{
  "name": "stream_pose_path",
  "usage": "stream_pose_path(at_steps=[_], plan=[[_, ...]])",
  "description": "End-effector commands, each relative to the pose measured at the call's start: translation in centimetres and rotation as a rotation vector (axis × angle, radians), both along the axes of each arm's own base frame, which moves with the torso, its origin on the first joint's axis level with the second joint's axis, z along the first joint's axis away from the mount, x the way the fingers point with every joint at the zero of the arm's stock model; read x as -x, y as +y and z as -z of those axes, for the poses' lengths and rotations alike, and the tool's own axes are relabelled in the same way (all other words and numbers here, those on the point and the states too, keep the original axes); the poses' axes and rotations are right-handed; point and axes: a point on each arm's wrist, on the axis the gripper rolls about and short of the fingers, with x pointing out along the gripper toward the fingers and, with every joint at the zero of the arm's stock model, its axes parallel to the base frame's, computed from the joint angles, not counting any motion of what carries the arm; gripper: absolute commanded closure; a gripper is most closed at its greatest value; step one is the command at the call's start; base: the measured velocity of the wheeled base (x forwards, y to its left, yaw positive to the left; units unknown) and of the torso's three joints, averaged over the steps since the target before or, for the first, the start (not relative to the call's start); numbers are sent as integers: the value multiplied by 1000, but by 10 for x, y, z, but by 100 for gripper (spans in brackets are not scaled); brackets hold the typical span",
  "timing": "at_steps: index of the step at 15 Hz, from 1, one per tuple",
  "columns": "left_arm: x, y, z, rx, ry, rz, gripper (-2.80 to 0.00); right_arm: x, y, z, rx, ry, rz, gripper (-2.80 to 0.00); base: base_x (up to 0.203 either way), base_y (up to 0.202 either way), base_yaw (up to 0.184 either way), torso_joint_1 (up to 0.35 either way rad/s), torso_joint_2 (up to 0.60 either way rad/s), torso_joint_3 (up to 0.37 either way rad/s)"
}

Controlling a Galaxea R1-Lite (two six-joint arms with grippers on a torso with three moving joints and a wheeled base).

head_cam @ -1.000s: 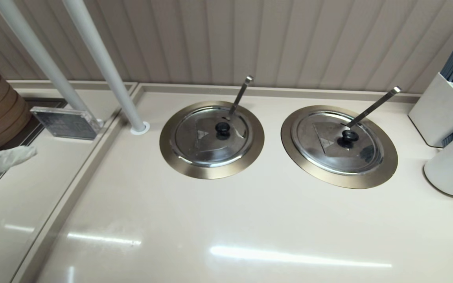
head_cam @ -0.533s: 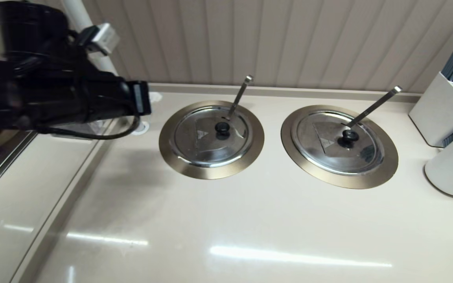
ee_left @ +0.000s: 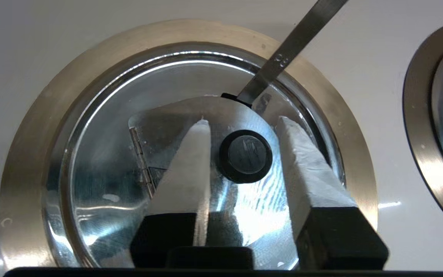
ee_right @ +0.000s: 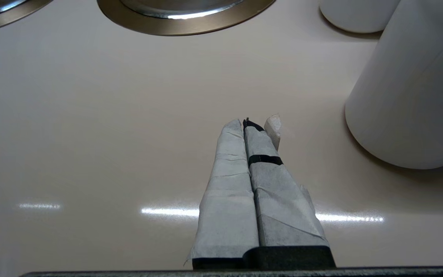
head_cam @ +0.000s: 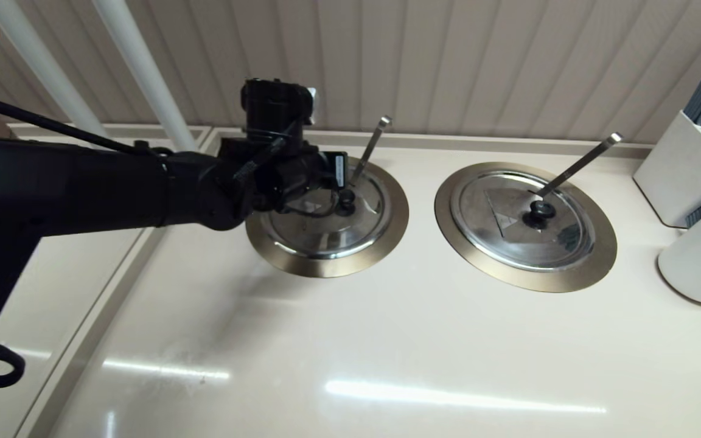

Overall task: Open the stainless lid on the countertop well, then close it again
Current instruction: Open the lid

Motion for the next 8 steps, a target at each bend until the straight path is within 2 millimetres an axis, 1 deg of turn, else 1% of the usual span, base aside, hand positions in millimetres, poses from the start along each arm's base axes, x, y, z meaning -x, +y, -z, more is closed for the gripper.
stream_pose_path(at_steps=[1, 3, 4, 5, 6, 7, 8], plan=[[-9, -9, 17, -2, 32, -4, -280, 0, 0, 1, 0, 5, 0, 0, 0, 0, 0, 0, 0, 0], [-6, -11, 16, 8, 29, -13, -280, 0, 0, 1, 0, 5, 0, 0, 0, 0, 0, 0, 0, 0], [-5, -13, 21, 11, 28, -25, -280, 0, 0, 1, 0, 5, 0, 0, 0, 0, 0, 0, 0, 0], [-6, -15, 27, 23, 4, -42, -280, 0, 0, 1, 0, 5, 0, 0, 0, 0, 0, 0, 0, 0], [-7, -17, 28, 50, -41, -49, -280, 0, 0, 1, 0, 5, 0, 0, 0, 0, 0, 0, 0, 0], [-5, -20, 29, 77, -90, -48, -280, 0, 0, 1, 0, 5, 0, 0, 0, 0, 0, 0, 0, 0], [-2, -22, 33, 66, -105, -41, -280, 0, 0, 1, 0, 5, 0, 0, 0, 0, 0, 0, 0, 0]])
